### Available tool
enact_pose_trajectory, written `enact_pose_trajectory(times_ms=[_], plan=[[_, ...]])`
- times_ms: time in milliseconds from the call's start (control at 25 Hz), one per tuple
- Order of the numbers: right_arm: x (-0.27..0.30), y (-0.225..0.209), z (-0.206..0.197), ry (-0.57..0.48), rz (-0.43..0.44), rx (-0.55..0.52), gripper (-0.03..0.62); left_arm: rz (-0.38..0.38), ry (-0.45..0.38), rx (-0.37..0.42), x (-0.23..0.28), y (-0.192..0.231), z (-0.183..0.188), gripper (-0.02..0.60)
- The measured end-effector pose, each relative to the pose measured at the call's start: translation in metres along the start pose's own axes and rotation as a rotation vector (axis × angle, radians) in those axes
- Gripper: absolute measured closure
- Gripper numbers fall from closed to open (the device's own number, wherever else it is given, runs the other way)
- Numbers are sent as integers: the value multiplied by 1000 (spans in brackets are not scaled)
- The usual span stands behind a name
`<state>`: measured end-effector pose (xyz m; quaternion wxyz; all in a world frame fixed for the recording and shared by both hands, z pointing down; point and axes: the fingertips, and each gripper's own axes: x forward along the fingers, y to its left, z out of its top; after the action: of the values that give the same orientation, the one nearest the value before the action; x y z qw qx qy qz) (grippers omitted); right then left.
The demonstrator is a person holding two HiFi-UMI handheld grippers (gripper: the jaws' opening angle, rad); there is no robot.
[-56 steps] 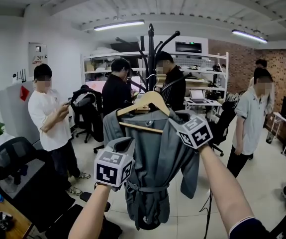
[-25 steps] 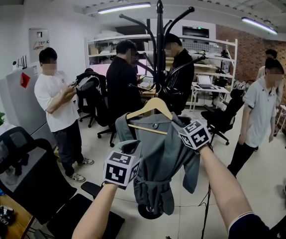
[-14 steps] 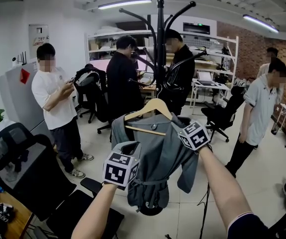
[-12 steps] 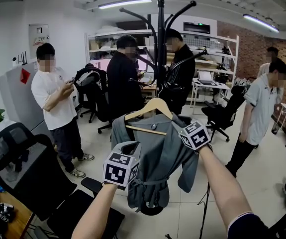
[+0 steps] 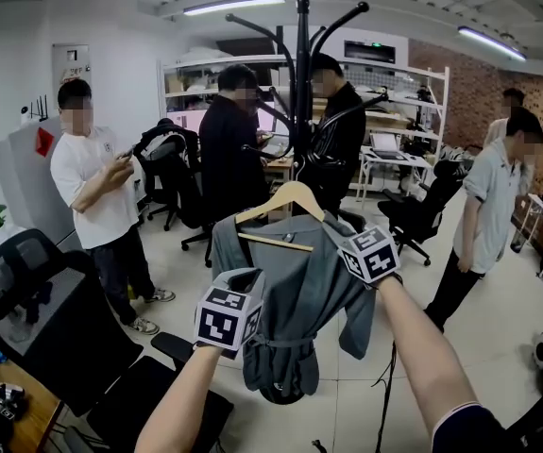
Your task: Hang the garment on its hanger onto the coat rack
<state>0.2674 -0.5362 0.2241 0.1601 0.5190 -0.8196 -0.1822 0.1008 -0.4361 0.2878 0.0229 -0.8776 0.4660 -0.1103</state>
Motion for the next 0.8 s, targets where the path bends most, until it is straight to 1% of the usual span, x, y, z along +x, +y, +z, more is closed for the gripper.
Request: enact_pose_trajectory(times_ms=[200, 320, 400, 480, 520, 560, 600, 680, 800], plan=[[-32, 16, 4, -43, -15, -6, 408, -4, 13, -12, -6, -5, -10, 578], [-59, 44, 2, -73, 36, 22, 442, -6, 14, -35, -11, -9, -19, 578], [-76, 68, -7, -79, 91, 84, 459, -16, 13, -67, -16, -13, -27, 578], [-94, 93, -17, -90, 133, 172, 472, -41, 7, -108, -21, -19, -35, 579], [-103, 104, -21, -95, 148, 214, 530, -54, 3, -128, -25, -22, -38, 580], [-112, 115, -24, -99, 164, 251, 546, -64, -2, -145, -29, -25, -41, 580], [-121, 125, -27, -101, 182, 287, 546, -71, -7, -160, -32, -28, -44, 580], [-134, 143, -31, -101, 216, 351, 585, -87, -15, -181, -38, -36, -48, 580], [-145, 162, -39, -95, 250, 425, 588, -118, -5, -194, -41, -53, -55, 580]])
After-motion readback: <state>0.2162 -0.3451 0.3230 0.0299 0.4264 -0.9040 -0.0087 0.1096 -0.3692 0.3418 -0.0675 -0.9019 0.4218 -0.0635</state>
